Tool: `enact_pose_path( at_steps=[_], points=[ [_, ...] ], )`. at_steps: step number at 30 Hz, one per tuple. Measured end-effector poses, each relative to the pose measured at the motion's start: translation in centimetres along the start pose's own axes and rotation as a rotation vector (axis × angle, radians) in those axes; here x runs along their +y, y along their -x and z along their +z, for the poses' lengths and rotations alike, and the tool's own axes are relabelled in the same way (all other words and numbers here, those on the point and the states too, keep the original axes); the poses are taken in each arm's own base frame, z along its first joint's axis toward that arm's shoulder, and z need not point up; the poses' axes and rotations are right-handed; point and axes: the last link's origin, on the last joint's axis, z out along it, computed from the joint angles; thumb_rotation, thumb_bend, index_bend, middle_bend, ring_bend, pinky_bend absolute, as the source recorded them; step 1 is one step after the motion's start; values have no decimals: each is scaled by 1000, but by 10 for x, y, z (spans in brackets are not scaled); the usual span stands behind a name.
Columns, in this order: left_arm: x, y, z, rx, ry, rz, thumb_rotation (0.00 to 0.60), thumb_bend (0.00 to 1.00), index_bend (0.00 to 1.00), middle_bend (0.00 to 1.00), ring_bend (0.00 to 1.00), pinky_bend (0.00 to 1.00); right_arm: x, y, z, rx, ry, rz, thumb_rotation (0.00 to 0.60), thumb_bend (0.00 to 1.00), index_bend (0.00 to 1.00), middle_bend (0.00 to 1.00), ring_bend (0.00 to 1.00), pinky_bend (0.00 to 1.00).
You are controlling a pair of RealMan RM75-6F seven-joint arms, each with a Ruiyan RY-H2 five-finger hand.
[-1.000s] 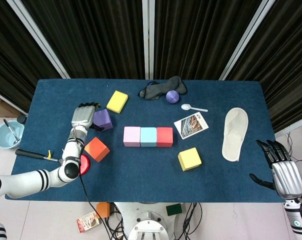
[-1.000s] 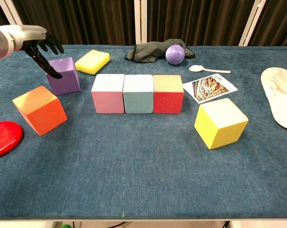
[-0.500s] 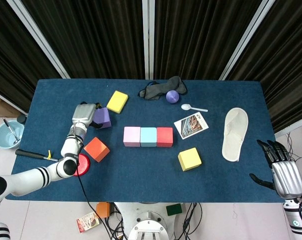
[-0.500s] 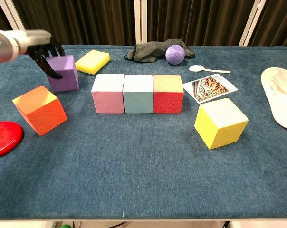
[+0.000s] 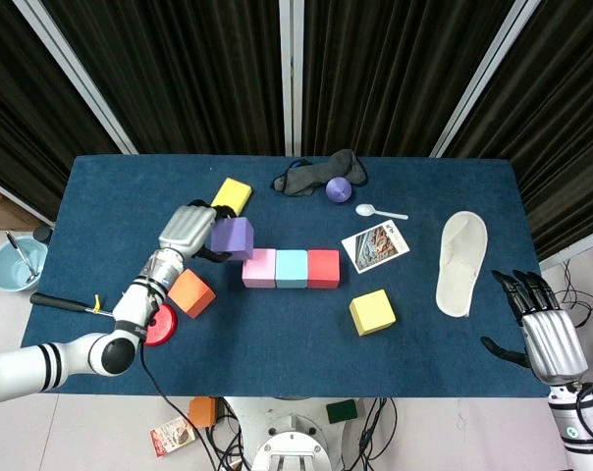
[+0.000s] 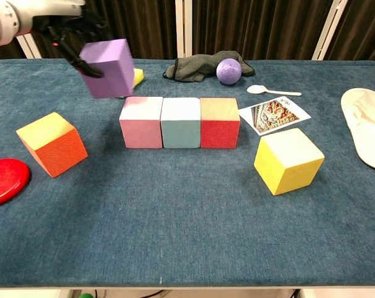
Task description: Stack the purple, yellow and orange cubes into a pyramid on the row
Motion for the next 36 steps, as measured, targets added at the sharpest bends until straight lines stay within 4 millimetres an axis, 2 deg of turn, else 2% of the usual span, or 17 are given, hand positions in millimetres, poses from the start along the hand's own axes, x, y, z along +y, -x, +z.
enact_pose_path(
  at_steps=[10, 22, 27, 36],
  points=[
    [45, 10, 3, -16, 0, 33, 567, 263, 397, 408, 342, 201, 1, -1, 0, 6, -14, 9, 600, 96, 92, 158, 85, 107],
    [81, 28, 8, -39, -25, 72, 569, 261, 384, 392, 342, 201, 6, 0, -5, 9, -8, 20, 600, 96, 92, 158, 85, 107],
    [88, 31, 8, -36, -10, 97, 570, 261, 384, 390, 341, 196, 7, 1, -6, 9, -3, 21, 600, 97, 92, 158, 85, 107],
    [86, 34, 10, -51, -10, 106, 570, 256, 384, 386, 340, 187, 8, 2, -7, 8, 1, 23, 600, 97, 92, 158, 85, 107]
  ],
)
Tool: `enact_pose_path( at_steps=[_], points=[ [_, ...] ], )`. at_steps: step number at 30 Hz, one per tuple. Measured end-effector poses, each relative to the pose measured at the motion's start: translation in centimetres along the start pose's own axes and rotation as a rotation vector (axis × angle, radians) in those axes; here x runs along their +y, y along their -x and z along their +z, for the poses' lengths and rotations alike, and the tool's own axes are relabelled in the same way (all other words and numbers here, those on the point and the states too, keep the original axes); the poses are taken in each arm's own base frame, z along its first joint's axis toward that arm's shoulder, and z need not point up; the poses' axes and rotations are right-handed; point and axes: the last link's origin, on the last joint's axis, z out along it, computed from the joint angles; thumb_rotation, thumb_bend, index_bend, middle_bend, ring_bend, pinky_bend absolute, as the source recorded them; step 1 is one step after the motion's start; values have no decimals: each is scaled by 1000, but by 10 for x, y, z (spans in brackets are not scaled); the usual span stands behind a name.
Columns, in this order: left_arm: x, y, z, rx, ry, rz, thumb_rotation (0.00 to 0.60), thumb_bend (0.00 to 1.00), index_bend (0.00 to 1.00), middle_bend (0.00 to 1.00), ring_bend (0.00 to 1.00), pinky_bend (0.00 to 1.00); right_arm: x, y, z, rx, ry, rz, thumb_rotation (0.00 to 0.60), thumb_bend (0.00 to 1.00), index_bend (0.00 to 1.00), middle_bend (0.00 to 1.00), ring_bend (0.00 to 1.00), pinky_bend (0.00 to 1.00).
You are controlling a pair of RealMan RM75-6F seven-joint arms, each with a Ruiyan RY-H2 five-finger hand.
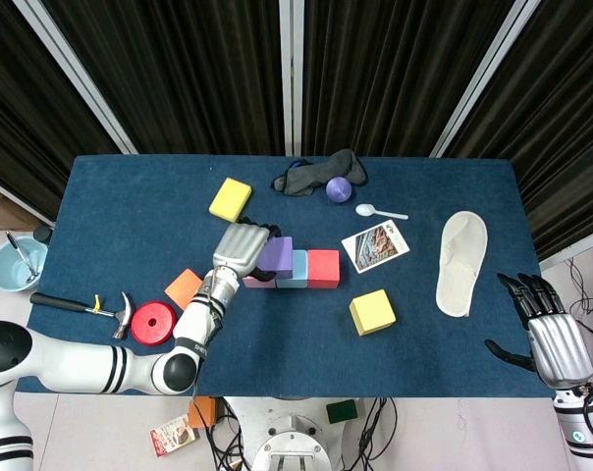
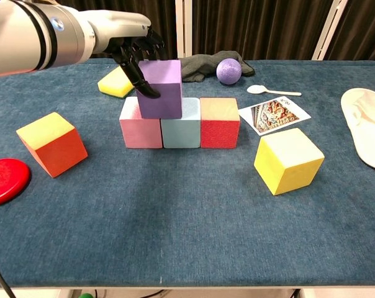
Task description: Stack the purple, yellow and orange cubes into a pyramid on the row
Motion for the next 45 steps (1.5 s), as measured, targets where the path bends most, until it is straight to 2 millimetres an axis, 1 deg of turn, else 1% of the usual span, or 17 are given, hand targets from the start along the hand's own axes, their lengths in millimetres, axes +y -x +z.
enact_pose_path(
  at_steps=[9, 14, 16, 20, 21, 25, 29, 31, 32, 36, 39, 40, 43, 45],
  points=[
    [-2, 0, 0, -7, -1, 10, 567, 248, 370, 376, 339, 183, 0, 0, 1, -1, 1, -1, 600, 96, 92, 158, 85, 107],
    [-3, -1, 0, -9, 0, 4, 562, 242, 321, 336, 320, 183, 0, 0, 0, 2, 1, 0, 600, 96, 92, 158, 85, 107],
    [-4, 0, 0, -11, 1, 7, 571, 241, 311, 322, 319, 182, 0, 0, 0, 1, 2, 0, 600, 96, 92, 158, 85, 107],
    [-4, 0, 0, -17, 4, 8, 565, 236, 296, 302, 316, 182, 0, 0, 0, 1, 3, 2, 600, 96, 92, 158, 85, 107],
    [-4, 0, 1, -17, 5, 8, 571, 233, 293, 294, 308, 182, 0, 0, 0, 1, 3, 3, 600, 96, 92, 158, 85, 107],
    [-3, 1, 1, -15, 7, 9, 553, 221, 268, 267, 288, 182, 1, 0, 0, 2, 5, 4, 600, 96, 92, 158, 85, 107],
    [-3, 1, 1, -18, 6, 10, 517, 206, 263, 262, 287, 182, 2, 0, 0, 2, 6, 4, 600, 98, 92, 158, 85, 107],
    [-3, 1, 1, -20, 7, 6, 481, 193, 261, 262, 287, 182, 2, 0, 0, 3, 6, 5, 600, 99, 92, 158, 85, 107],
    [-3, 1, 0, -20, 9, 6, 475, 189, 259, 262, 287, 181, 2, 0, 0, 3, 6, 6, 600, 99, 92, 158, 85, 107],
    [-3, 1, 0, -19, 6, 9, 466, 186, 257, 259, 287, 178, 3, 0, -1, 4, 7, 8, 600, 96, 92, 158, 85, 107],
    [-3, 1, -1, -18, 6, 17, 470, 185, 254, 244, 278, 172, 3, 0, -1, 8, 6, 8, 600, 98, 92, 158, 85, 107],
    [-3, 1, -1, -18, 6, 19, 461, 185, 254, 239, 270, 172, 3, 0, -2, 8, 5, 8, 600, 98, 92, 158, 85, 107],
    [-4, 2, -1, -17, 5, 36, 475, 186, 254, 233, 263, 167, 3, 0, -2, 8, 6, 8, 600, 96, 92, 158, 85, 107],
    [-5, 2, 0, -13, 2, 49, 471, 186, 255, 233, 263, 164, 3, 0, -2, 7, 6, 9, 600, 98, 92, 158, 85, 107]
  ],
)
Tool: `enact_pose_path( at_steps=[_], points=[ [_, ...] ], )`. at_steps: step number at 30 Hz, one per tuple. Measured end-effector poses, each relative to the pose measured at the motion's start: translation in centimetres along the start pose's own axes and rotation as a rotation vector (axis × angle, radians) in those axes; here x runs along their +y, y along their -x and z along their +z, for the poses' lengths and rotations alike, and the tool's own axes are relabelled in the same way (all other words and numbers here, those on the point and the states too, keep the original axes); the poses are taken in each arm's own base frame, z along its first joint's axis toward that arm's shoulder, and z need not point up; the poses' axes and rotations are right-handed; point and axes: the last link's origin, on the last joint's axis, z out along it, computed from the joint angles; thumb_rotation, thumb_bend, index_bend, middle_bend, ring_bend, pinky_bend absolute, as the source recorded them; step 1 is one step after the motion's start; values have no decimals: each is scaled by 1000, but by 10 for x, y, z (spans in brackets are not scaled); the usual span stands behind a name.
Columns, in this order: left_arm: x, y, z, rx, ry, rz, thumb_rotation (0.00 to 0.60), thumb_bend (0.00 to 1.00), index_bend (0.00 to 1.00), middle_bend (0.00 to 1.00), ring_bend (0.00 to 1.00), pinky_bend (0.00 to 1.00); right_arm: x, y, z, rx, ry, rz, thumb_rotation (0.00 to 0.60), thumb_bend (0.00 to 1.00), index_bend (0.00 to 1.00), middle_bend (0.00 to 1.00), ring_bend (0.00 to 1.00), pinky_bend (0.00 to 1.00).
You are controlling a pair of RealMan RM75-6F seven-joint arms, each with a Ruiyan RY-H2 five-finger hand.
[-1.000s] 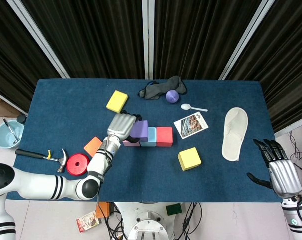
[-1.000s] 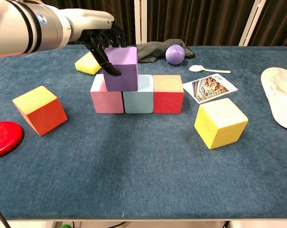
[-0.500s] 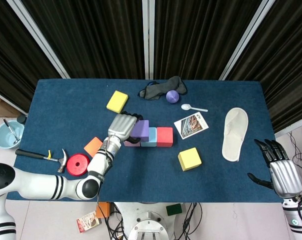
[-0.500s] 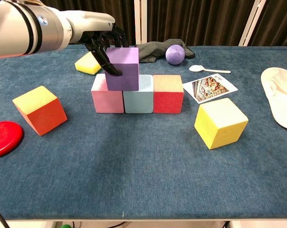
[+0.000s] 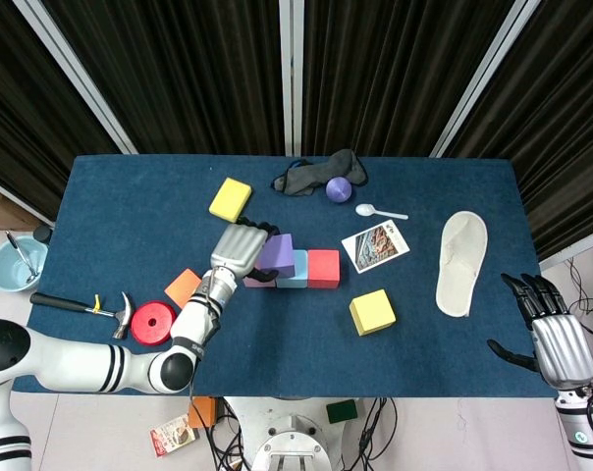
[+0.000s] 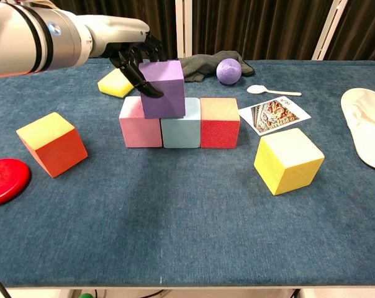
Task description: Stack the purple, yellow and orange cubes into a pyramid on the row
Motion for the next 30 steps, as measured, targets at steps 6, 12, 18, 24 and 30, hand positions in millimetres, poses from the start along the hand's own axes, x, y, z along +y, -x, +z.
enact_pose_path(
  at_steps=[6, 12, 18, 24, 30],
  points=[
    [-1, 0, -1, 3, 11, 14, 480, 186, 255, 223, 259, 162, 0, 0, 0, -1, 1, 0, 600, 98, 92, 158, 85, 107],
    [-3, 0, -2, 4, 29, 29, 478, 186, 255, 216, 249, 155, 0, -1, 0, 1, 1, -2, 600, 96, 92, 158, 85, 107],
    [-7, 1, -2, -2, 35, 27, 487, 186, 255, 214, 233, 151, -1, -1, 0, 1, 2, -2, 600, 97, 92, 158, 85, 107],
    [-8, 2, -2, -2, 41, 31, 482, 186, 255, 206, 233, 149, -2, -1, -1, 2, 1, -4, 600, 98, 93, 158, 85, 107],
    [-8, 0, -2, 5, 44, 34, 488, 185, 255, 205, 233, 149, -1, -1, -2, 2, 7, -3, 600, 97, 92, 158, 85, 107]
  ],
)
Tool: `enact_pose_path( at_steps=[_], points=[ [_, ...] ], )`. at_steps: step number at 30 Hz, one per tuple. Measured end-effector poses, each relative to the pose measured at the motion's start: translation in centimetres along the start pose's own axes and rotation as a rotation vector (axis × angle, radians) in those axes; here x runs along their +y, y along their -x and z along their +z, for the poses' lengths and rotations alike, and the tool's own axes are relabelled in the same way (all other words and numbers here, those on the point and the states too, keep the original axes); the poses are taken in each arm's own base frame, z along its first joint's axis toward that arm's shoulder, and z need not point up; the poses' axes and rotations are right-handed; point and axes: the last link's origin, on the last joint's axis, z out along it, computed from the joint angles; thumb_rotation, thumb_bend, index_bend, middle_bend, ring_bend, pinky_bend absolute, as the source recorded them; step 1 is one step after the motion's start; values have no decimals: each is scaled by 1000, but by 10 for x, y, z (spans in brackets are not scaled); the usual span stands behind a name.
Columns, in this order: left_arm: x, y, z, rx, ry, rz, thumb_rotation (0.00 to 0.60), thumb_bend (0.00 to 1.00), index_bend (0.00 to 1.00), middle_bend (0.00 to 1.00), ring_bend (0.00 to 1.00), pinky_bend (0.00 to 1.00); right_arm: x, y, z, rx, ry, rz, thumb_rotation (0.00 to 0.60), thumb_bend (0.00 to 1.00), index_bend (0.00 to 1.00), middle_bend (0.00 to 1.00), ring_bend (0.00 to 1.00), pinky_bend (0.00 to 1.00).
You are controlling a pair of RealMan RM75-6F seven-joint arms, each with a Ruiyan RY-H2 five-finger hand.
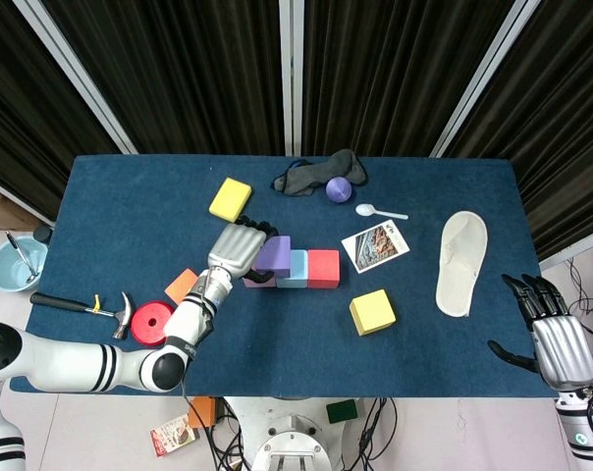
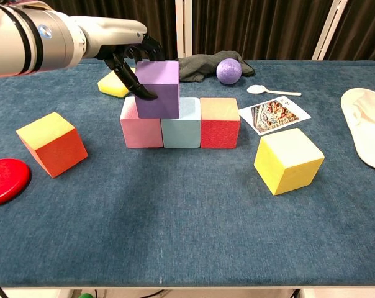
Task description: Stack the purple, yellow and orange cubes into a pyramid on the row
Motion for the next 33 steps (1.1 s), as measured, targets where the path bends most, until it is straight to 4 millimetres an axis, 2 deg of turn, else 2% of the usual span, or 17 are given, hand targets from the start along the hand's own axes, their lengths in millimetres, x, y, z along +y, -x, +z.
enact_pose_path(
  at_steps=[7, 9, 14, 24, 29, 33],
  points=[
    [-1, 1, 1, -8, -3, 5, 478, 186, 255, 203, 233, 147, 1, 0, 0, 0, 3, 0, 600, 98, 92, 158, 85, 107],
    [-1, 1, 1, -12, -4, 5, 496, 184, 252, 194, 231, 145, 0, 0, 0, -1, 2, 1, 600, 97, 92, 158, 85, 107],
    [0, 2, 0, -23, 1, -8, 445, 155, 184, 140, 187, 134, 0, 0, 0, 0, -1, 1, 600, 97, 92, 158, 85, 107],
    [1, -1, -5, -18, 12, -1, 349, 136, 109, 44, 113, 121, 0, 1, 2, -3, -5, 10, 600, 96, 92, 158, 85, 107],
    [-3, -16, -18, 45, 15, -5, 368, 129, 109, 47, 113, 120, -6, 4, 10, -52, -43, 16, 600, 97, 92, 182, 85, 119],
    [-20, -35, -32, 150, -15, -21, 418, 121, 114, 78, 115, 119, -16, 11, 25, -120, -100, -4, 600, 138, 92, 189, 86, 131]
  ],
)
